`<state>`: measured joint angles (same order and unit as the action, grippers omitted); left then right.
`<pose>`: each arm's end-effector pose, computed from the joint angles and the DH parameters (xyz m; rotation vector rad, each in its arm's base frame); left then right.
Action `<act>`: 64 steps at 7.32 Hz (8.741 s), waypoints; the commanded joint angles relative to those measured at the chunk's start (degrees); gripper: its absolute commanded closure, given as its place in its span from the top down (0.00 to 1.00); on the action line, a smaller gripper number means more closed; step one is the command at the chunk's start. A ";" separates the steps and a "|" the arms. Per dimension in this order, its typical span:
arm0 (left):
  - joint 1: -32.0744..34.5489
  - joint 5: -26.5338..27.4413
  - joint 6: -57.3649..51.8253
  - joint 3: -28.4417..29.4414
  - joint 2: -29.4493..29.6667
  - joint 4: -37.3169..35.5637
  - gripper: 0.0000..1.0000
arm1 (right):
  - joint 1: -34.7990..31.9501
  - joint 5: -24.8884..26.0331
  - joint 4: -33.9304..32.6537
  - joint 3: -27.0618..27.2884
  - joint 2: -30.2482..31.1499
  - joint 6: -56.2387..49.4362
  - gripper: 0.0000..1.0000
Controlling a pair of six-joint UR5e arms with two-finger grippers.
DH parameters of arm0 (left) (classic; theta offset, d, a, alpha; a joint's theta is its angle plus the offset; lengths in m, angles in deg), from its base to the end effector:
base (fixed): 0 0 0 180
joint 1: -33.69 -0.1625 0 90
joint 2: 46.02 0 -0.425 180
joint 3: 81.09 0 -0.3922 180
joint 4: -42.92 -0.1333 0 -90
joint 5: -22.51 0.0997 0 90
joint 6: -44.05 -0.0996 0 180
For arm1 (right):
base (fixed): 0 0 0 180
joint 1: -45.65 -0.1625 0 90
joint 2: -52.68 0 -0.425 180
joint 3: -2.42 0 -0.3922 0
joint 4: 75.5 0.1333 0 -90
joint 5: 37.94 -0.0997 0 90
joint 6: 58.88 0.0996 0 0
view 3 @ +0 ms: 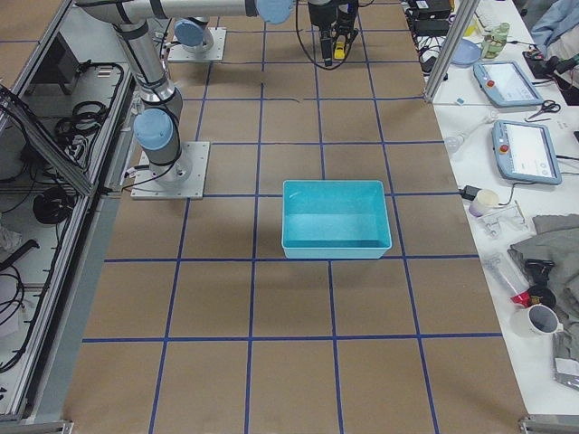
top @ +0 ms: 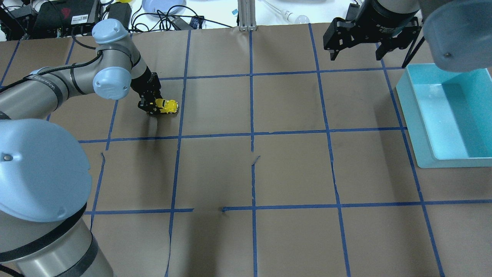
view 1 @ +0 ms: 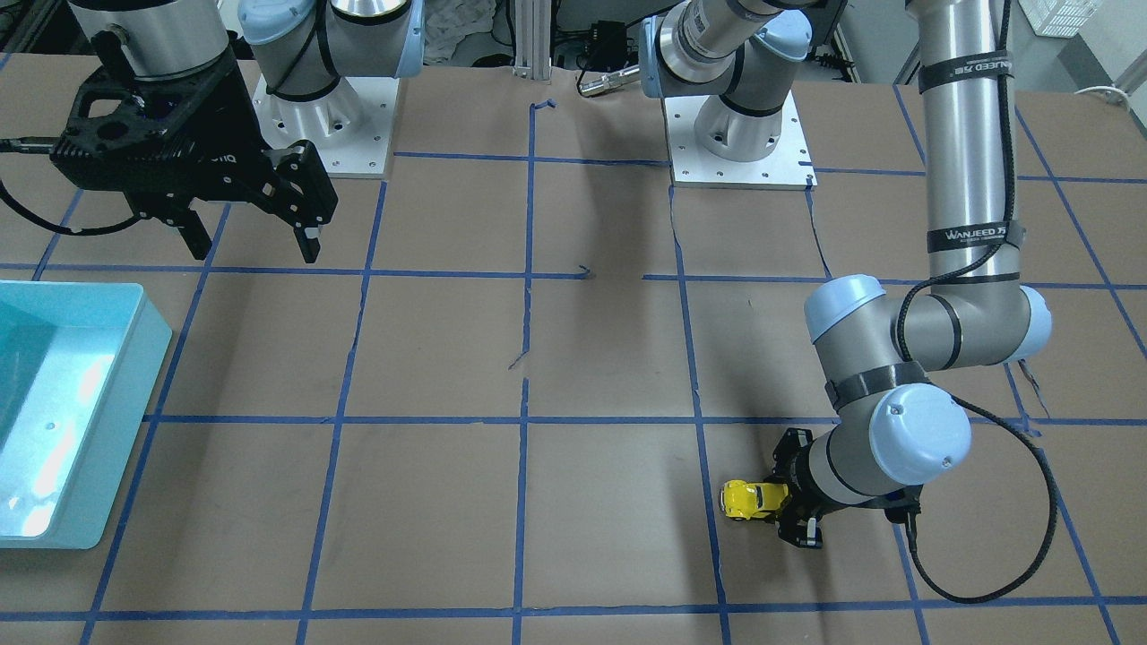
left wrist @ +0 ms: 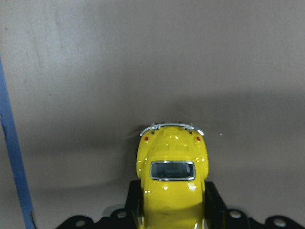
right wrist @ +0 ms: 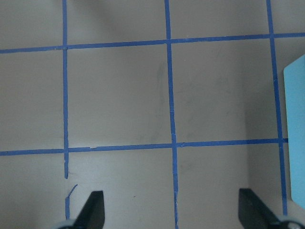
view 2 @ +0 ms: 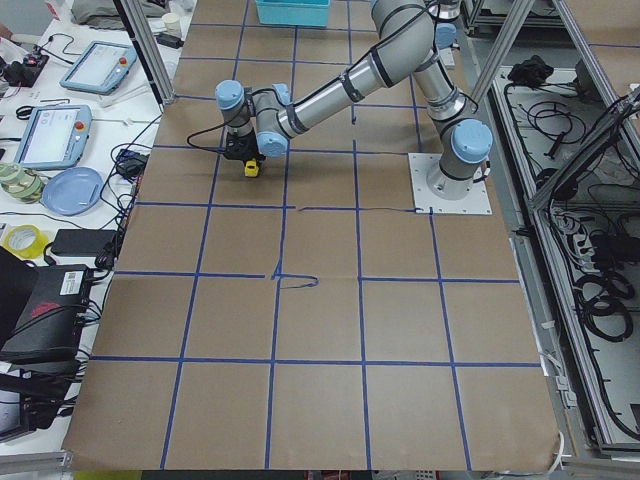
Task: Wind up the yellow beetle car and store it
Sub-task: 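Press the car down and drag it backward along the table with the left gripper, then open the left gripper and raise it, letting the car roll away, then move the right gripper down over the yellow car, then close the right gripper around the yellow car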
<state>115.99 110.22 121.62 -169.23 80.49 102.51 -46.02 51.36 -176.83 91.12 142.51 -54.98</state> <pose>-0.0466 -0.6799 0.1745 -2.1212 2.3006 0.1308 0.1494 -0.5081 0.5195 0.0583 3.1001 -0.3372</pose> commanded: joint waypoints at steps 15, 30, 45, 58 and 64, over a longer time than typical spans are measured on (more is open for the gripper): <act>-5.05 0.26 -4.18 -0.10 0.14 0.09 0.00 | 0.00 -0.01 0.00 -0.01 -0.09 -0.03 1.00; -5.58 -0.88 -21.58 1.04 -12.04 7.89 1.00 | -0.09 0.08 0.09 0.07 0.00 -0.03 1.00; 6.20 3.75 -83.10 -0.28 -35.53 33.74 1.00 | -0.17 -1.33 -8.69 2.80 -16.94 -44.26 1.00; 6.64 3.78 -82.14 -3.26 -34.75 33.57 1.00 | -3.08 -0.45 -22.50 2.71 -33.31 -91.97 0.89; 6.99 3.52 -82.05 -3.97 -36.59 33.84 1.00 | -2.99 0.78 -22.33 2.19 -31.04 -92.23 0.03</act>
<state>122.82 113.75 39.56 -173.14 44.43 136.19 -49.07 51.70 -199.20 93.63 109.85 -147.06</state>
